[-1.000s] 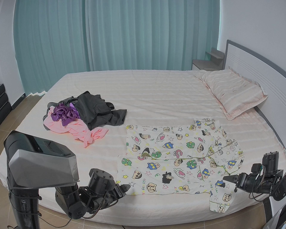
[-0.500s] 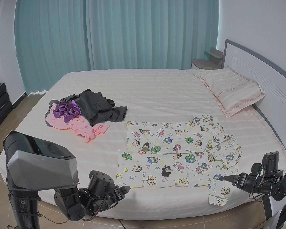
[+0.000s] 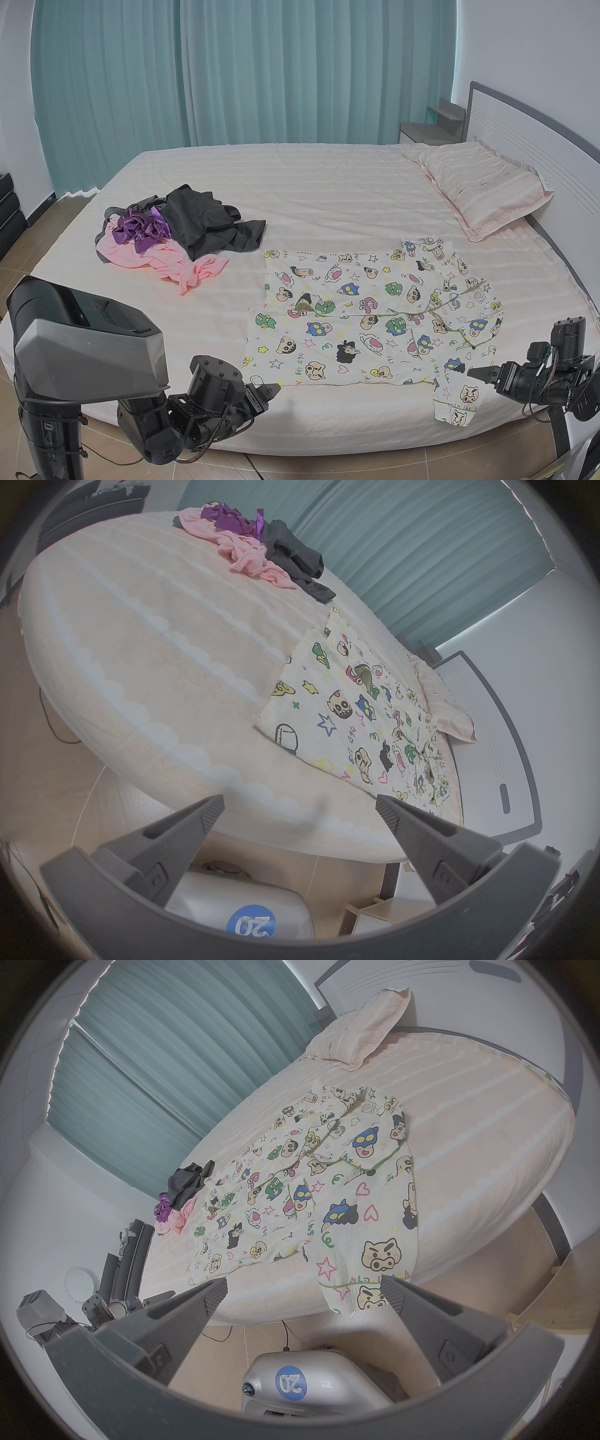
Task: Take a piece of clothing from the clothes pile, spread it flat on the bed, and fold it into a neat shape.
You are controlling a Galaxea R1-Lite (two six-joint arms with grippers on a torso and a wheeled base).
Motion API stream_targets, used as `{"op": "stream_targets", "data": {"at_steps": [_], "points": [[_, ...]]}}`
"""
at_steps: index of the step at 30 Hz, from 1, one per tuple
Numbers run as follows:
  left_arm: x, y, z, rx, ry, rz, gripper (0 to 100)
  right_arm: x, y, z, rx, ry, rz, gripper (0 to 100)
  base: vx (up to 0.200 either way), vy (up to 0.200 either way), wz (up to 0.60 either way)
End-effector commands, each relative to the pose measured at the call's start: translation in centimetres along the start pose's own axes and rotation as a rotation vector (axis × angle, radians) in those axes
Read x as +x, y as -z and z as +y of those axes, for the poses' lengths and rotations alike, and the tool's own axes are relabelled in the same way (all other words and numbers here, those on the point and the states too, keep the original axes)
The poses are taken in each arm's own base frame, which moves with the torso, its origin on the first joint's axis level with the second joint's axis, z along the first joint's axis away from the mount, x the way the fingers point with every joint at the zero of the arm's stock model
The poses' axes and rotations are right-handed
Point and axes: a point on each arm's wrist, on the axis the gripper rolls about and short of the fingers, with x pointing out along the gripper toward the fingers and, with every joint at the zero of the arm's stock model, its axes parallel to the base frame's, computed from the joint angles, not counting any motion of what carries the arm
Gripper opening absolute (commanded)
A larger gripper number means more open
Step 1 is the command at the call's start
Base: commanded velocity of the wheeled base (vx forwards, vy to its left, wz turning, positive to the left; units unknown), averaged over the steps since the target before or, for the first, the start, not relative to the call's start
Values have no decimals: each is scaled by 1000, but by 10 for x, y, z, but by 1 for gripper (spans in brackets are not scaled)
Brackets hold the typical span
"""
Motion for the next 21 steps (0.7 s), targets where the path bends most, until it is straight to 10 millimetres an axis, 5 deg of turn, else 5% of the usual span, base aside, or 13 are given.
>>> {"op": "stream_targets", "data": {"at_steps": [1, 11, 21], "points": [[0, 0, -1, 2, 6, -2, 100, 0, 0, 0, 1, 1, 3, 100, 0, -200, 0], [6, -2, 0, 2, -5, -13, 100, 1, -1, 0, 0, -1, 2, 100, 0, 0, 0], [36, -12, 6, 79, -70, -99, 100, 3, 0, 1, -2, -1, 8, 100, 0, 0, 0]]}}
